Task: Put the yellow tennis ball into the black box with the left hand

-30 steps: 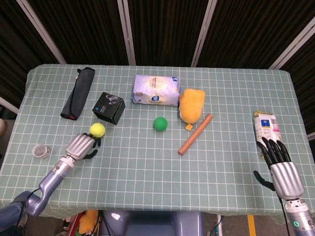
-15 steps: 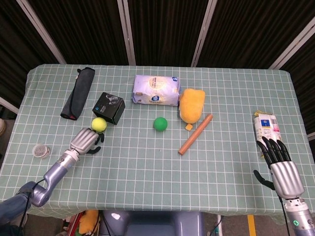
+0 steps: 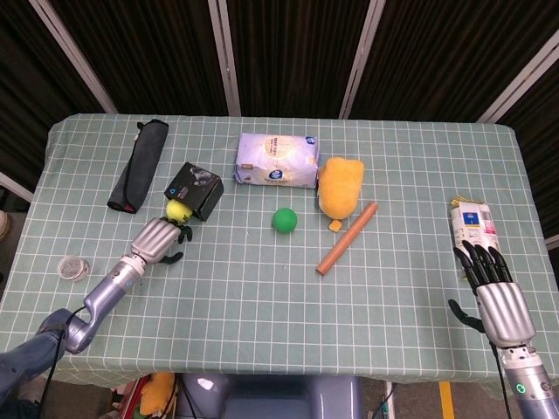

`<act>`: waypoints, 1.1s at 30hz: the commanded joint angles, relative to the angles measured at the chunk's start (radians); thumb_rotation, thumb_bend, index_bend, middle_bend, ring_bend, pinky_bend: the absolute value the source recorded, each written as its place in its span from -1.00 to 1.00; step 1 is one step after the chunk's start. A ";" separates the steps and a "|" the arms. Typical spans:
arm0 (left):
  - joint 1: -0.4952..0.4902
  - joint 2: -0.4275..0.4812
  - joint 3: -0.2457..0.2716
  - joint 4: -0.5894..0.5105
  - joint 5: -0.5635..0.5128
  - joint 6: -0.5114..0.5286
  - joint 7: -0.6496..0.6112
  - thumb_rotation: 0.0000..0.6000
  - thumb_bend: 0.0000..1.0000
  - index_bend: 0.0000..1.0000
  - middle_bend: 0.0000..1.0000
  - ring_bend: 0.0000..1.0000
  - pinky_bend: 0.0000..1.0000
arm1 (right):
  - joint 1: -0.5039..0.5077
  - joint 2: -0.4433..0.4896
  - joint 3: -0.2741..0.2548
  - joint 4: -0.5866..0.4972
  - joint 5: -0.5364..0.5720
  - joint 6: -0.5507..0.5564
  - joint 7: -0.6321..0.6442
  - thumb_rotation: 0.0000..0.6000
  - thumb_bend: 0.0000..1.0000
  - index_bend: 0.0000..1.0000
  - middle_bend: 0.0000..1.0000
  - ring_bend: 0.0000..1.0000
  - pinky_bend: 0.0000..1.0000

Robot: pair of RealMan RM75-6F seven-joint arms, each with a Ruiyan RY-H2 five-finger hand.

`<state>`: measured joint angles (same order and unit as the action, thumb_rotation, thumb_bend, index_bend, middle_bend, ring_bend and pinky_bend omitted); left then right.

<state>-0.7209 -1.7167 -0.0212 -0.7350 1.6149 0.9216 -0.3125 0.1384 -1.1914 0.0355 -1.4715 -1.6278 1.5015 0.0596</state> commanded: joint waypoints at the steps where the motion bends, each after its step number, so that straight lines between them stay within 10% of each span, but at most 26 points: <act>1: -0.016 -0.011 0.002 0.022 0.005 -0.002 -0.019 1.00 -0.45 -0.19 -0.10 -0.32 -0.30 | 0.004 -0.003 0.003 0.004 0.008 -0.008 0.002 1.00 -0.37 -1.00 -1.00 -1.00 -1.00; 19: -0.048 -0.032 0.036 0.105 0.037 0.048 -0.055 1.00 -0.45 -0.47 -0.67 -0.93 -0.74 | 0.012 -0.011 0.009 0.010 0.027 -0.025 -0.012 1.00 -0.37 -1.00 -1.00 -1.00 -1.00; 33: 0.066 0.121 0.102 -0.061 0.062 0.210 0.013 1.00 -0.66 -0.69 -0.68 -0.94 -0.75 | 0.012 -0.013 0.006 0.011 0.023 -0.023 -0.023 1.00 -0.37 -1.00 -1.00 -1.00 -1.00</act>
<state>-0.6986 -1.6615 0.0517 -0.7183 1.6640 1.0806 -0.3181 0.1518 -1.2055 0.0418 -1.4598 -1.6026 1.4757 0.0366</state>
